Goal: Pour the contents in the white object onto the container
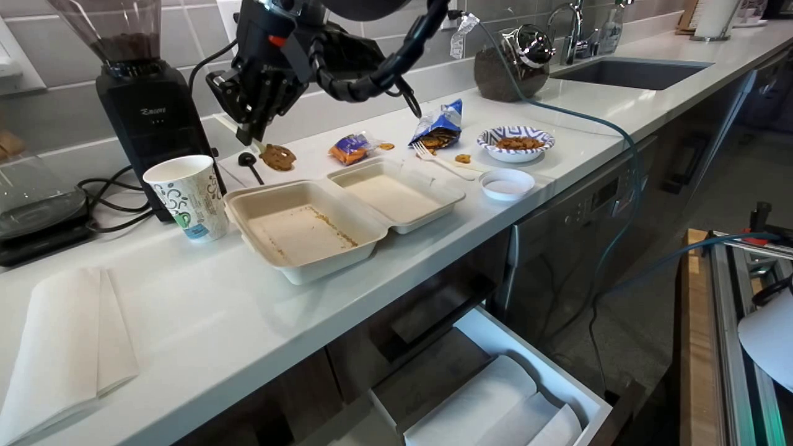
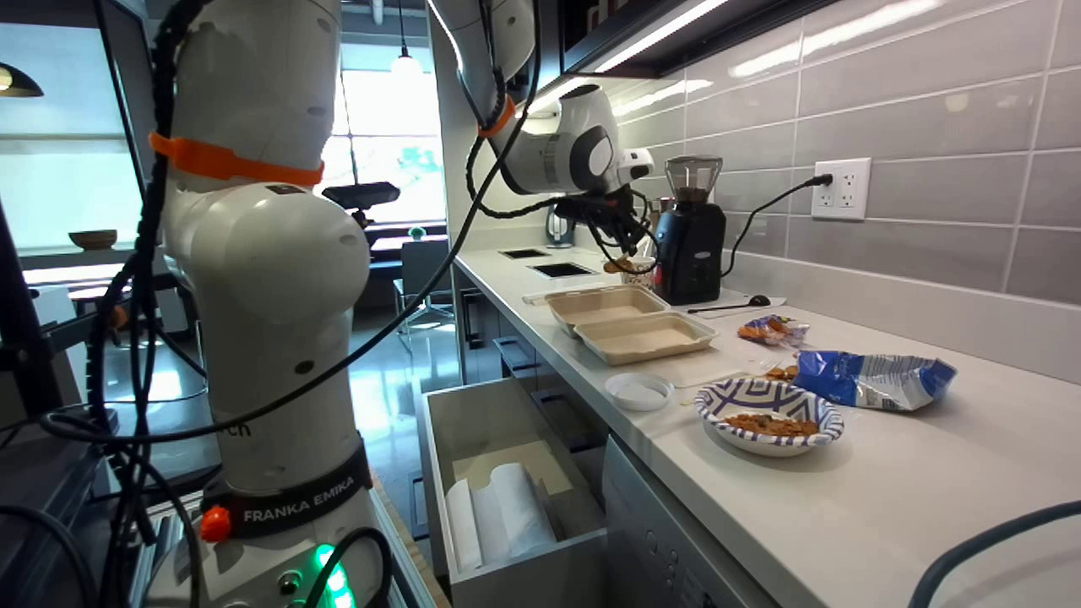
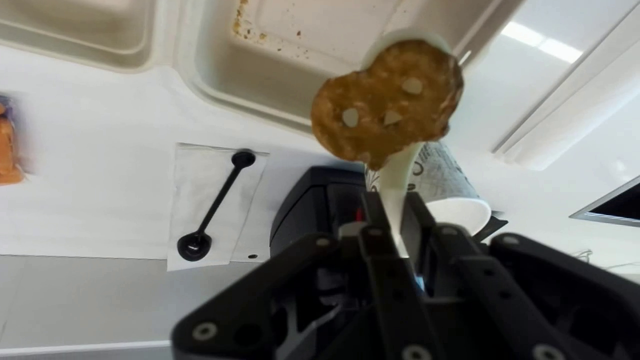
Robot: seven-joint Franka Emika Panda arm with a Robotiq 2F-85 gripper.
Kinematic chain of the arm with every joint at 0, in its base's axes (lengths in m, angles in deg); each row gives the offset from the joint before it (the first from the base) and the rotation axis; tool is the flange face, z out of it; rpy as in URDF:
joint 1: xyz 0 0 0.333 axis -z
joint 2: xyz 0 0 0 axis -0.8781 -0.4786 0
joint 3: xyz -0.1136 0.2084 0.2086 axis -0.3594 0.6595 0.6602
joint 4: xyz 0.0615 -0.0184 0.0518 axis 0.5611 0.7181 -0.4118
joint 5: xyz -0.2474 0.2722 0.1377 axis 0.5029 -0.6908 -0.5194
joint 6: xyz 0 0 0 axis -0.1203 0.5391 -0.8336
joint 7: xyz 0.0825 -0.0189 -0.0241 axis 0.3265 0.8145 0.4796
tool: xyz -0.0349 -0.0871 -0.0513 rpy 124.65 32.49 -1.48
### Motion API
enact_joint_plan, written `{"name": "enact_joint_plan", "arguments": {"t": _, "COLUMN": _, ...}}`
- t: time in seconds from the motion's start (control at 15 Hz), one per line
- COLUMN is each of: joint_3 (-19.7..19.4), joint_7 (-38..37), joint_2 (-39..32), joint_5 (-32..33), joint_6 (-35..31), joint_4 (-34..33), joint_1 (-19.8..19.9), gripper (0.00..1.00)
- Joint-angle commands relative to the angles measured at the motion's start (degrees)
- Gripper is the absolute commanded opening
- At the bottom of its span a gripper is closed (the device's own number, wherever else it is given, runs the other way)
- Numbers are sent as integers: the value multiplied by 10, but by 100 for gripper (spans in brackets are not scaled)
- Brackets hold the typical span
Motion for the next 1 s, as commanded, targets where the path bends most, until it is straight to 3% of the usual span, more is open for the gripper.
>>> {"name": "enact_joint_plan", "arguments": {"t": 0.0, "joint_3": 30, "joint_7": 57, "joint_2": 13, "joint_5": -46, "joint_6": -43, "joint_4": 26, "joint_1": 21, "gripper": 4}}
{"name": "enact_joint_plan", "arguments": {"t": 0.4, "joint_3": 67, "joint_7": 106, "joint_2": 12, "joint_5": -85, "joint_6": -75, "joint_4": 29, "joint_1": 47, "gripper": 4}}
{"name": "enact_joint_plan", "arguments": {"t": 0.93, "joint_3": 83, "joint_7": 121, "joint_2": 12, "joint_5": -89, "joint_6": -73, "joint_4": 27, "joint_1": 68, "gripper": 4}}
